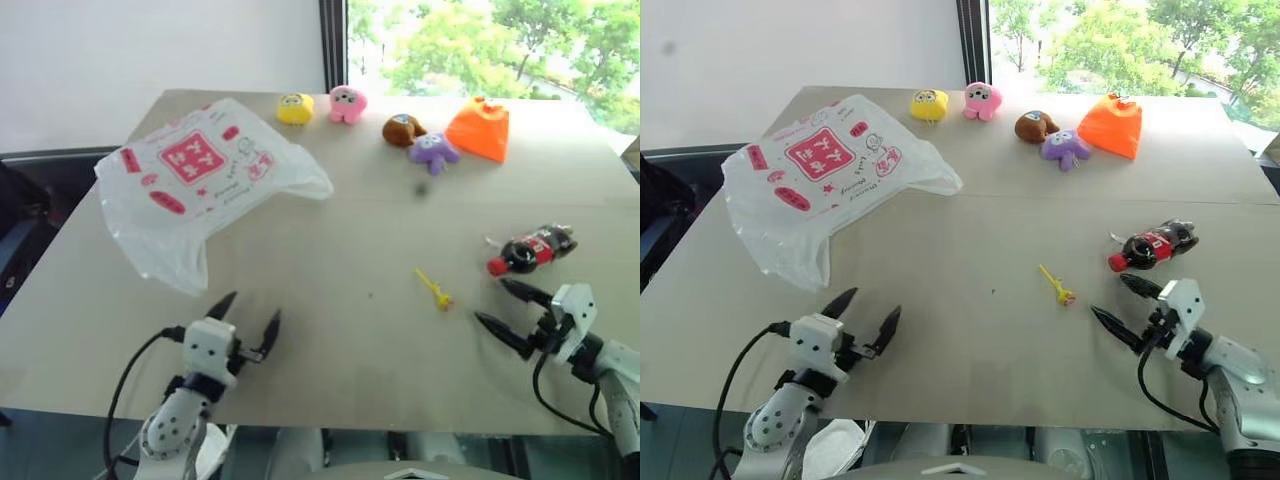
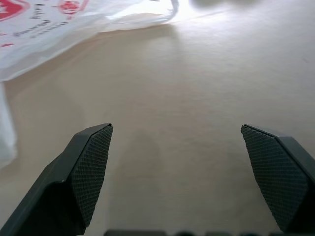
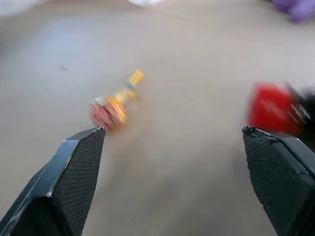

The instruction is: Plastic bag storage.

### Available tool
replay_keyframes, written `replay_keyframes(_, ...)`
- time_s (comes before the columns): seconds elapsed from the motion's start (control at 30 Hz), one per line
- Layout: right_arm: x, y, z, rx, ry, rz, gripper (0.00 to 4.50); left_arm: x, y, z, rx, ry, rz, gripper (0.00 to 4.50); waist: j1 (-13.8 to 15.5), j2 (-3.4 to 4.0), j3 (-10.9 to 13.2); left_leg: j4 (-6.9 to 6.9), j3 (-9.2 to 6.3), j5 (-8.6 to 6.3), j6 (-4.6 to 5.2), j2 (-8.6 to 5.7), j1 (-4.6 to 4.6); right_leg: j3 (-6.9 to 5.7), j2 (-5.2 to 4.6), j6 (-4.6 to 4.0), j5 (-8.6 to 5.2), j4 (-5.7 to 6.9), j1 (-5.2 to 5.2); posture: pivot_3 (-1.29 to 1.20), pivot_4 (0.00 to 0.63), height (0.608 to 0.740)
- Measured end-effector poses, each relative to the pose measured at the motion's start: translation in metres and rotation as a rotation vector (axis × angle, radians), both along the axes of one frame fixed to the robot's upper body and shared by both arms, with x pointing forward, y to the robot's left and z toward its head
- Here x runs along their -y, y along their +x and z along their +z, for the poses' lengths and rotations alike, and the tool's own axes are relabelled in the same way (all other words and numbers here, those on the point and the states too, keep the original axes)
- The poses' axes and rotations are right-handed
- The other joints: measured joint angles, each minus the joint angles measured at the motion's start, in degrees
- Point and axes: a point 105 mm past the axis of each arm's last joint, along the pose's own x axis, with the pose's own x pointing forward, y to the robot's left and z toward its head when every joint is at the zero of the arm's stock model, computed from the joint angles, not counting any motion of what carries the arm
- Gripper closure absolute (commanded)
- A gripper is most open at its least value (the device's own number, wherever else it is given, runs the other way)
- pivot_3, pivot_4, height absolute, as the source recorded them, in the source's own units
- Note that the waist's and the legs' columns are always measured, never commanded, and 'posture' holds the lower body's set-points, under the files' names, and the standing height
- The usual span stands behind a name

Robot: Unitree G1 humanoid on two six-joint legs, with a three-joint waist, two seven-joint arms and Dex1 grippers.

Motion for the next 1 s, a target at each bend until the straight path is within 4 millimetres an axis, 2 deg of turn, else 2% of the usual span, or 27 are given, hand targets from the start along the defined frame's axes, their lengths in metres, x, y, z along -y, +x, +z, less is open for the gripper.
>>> replay_keyframes(0.1,-0.049,-0.004,0.026,0.074,0.047,0.173,0.0,0.002,-0.007,0.017,0.112,0.019,0.155,0.04,0.1,-0.19,0.1,0.1,-0.06,0.0,0.0,-0.03,-0.27,-0.04,0.1,0.02,0.01,0.02,-0.2,0.0,0.15,0.74)
replay_keyframes(0.17,-0.059,-0.004,0.033,0.091,0.059,0.202,0.0,0.001,-0.01,0.019,0.123,0.032,0.196,0.04,0.2,-0.21,0.1,0.16,-0.1,0.0,0.0,-0.04,-0.39,-0.08,0.1,0.02,0.01,0.02,-0.27,0.0,0.15,0.74)
replay_keyframes(0.23,-0.076,-0.004,0.044,0.113,0.076,0.25,0.0,-0.01,-0.014,0.019,0.136,0.042,0.329,0.04,0.2,-0.24,0.1,0.38,-0.19,0.01,0.01,-0.04,-0.91,-0.14,0.13,0.03,0.02,0.13,-0.72,0.0,0.15,0.74)
replay_keyframes(0.3,-0.088,-0.004,0.051,0.122,0.084,0.295,0.0,-0.024,-0.013,0.022,0.147,0.051,0.423,0.04,0.4,-0.27,0.1,0.49,-0.3,0.01,0.01,-0.08,-0.96,-0.27,0.15,0.03,0.02,0.19,-0.74,0.0,0.15,0.74)
replay_keyframes(0.5,-0.097,-0.006,0.056,0.125,0.069,0.348,0.0,-0.051,0.005,0.029,0.168,0.028,0.537,0.04,0.5,-0.31,0.2,0.55,-0.33,0.01,0.01,-0.16,-0.99,-0.58,0.15,0.04,0.03,0.22,-0.72,0.0,0.15,0.74)
replay_keyframes(0.6,-0.097,-0.006,0.056,0.124,0.069,0.347,0.0,-0.053,0.01,0.027,0.156,0.023,0.521,0.04,0.4,-0.32,0.2,0.56,-0.32,0.02,0.0,-0.15,-1.0,-0.58,0.14,0.04,0.03,0.23,-0.72,0.0,0.15,0.74)
replay_keyframes(0.73,-0.096,-0.005,0.055,0.127,0.065,0.338,0.0,-0.055,0.034,0.02,0.11,-0.066,0.501,0.04,0.5,-0.33,0.2,0.6,-0.4,0.06,-0.07,-0.15,-0.99,-0.7,0.16,0.04,0.03,0.32,-0.7,0.0,0.15,0.74)
replay_keyframes(0.83,-0.095,-0.005,0.054,0.123,0.065,0.324,0.0,-0.055,0.04,0.019,0.096,-0.086,0.492,0.04,0.3,-0.34,0.2,0.61,-0.36,0.11,-0.16,-0.15,-0.98,-0.65,0.16,0.05,0.03,0.32,-0.69,0.0,0.15,0.74)
replay_keyframes(0.93,-0.093,-0.004,0.051,0.115,0.05,0.302,0.0,-0.054,0.045,0.022,0.1,-0.111,0.478,0.79,0.3,-0.35,0.2,0.61,-0.36,0.17,-0.27,-0.15,-0.99,-0.66,0.15,0.05,0.03,0.31,-0.7,0.0,0.15,0.74)
replay_keyframes(1.0,-0.088,-0.001,0.043,0.077,-0.009,0.261,0.0,-0.053,0.047,0.023,0.098,-0.127,0.473,1.64,0.3,-0.35,0.2,0.62,-0.35,0.18,-0.28,-0.15,-0.99,-0.65,0.14,0.06,0.04,0.32,-0.69,0.0,0.15,0.74)
